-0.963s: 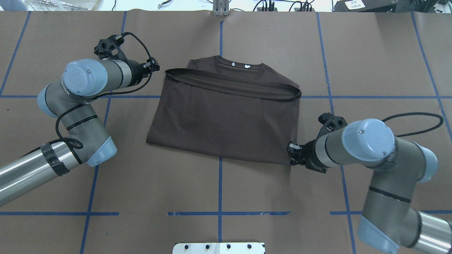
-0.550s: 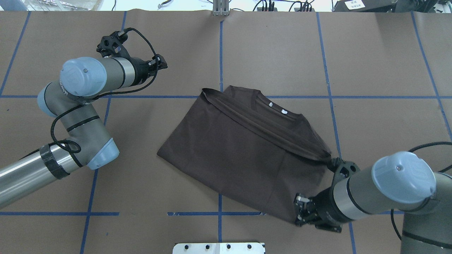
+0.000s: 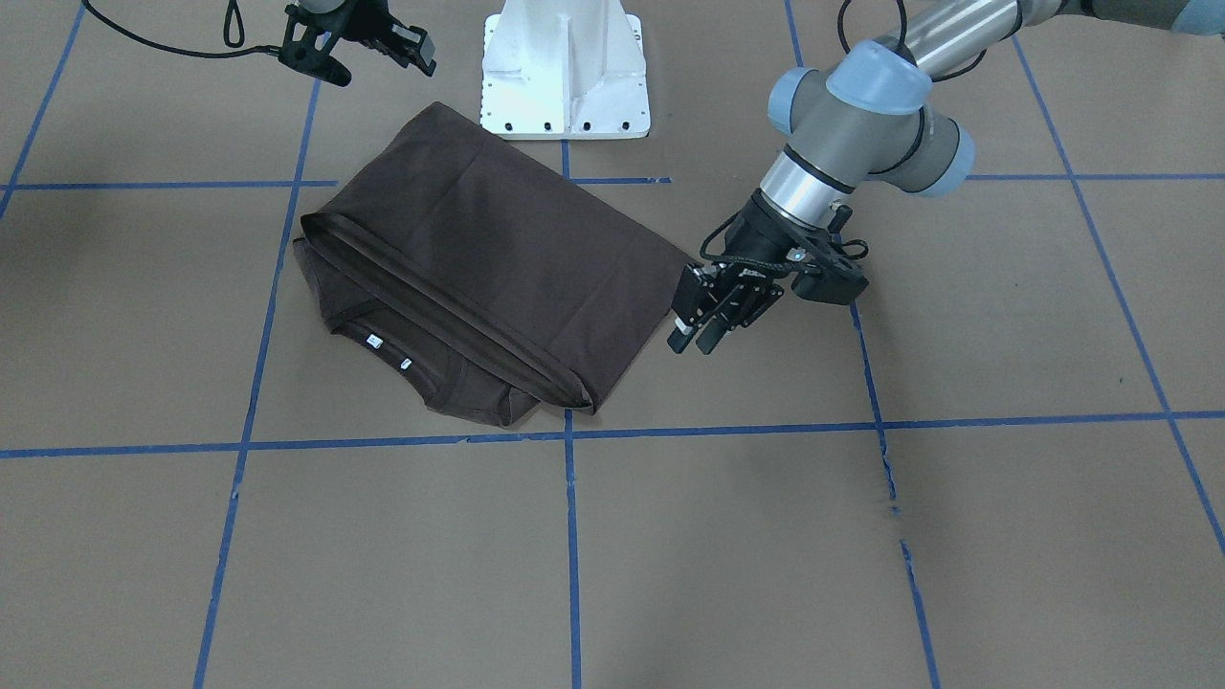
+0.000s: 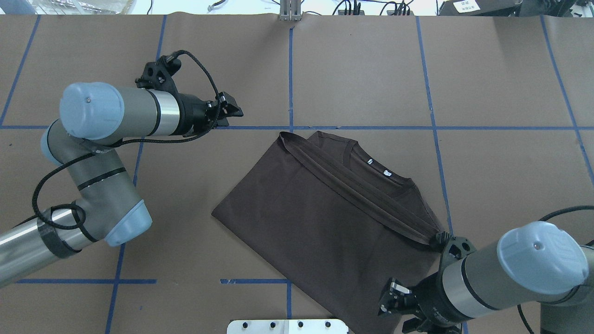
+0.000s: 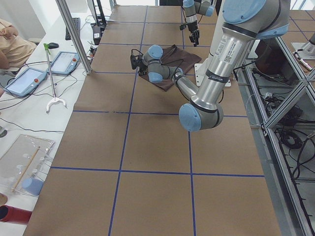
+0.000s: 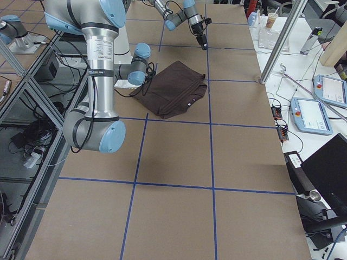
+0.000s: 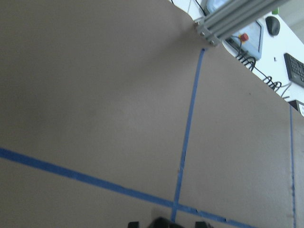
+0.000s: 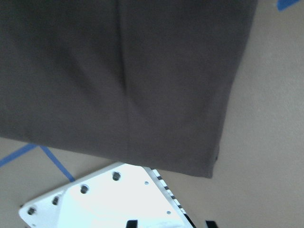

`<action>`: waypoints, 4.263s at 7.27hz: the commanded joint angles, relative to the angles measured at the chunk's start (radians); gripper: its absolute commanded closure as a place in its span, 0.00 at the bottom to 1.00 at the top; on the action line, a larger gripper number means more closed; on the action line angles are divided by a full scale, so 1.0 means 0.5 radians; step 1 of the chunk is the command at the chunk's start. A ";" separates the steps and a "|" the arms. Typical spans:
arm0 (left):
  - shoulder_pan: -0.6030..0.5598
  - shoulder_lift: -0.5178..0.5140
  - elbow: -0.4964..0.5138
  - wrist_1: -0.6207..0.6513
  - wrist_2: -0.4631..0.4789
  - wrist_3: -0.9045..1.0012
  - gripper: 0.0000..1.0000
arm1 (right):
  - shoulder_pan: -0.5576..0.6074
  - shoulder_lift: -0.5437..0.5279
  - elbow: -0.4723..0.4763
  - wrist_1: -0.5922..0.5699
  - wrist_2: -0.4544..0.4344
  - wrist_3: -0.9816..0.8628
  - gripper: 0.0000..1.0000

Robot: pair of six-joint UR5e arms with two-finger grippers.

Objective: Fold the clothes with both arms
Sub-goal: 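Move the left gripper to the shirt edge nearest it while the right gripper holds, then rotate the shirt with both grippers so its collar faces the right gripper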

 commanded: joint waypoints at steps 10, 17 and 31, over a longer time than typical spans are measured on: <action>0.450 0.177 -0.098 0.655 0.098 -0.425 0.26 | 0.594 0.327 -0.290 0.006 -0.132 -0.088 0.00; 0.453 0.186 -0.131 0.836 0.098 -0.446 0.44 | 0.594 0.367 -0.317 0.006 -0.135 -0.075 0.00; -0.114 -0.393 0.733 0.184 0.285 0.493 1.00 | 0.557 0.406 -0.327 0.010 -0.439 -0.084 0.00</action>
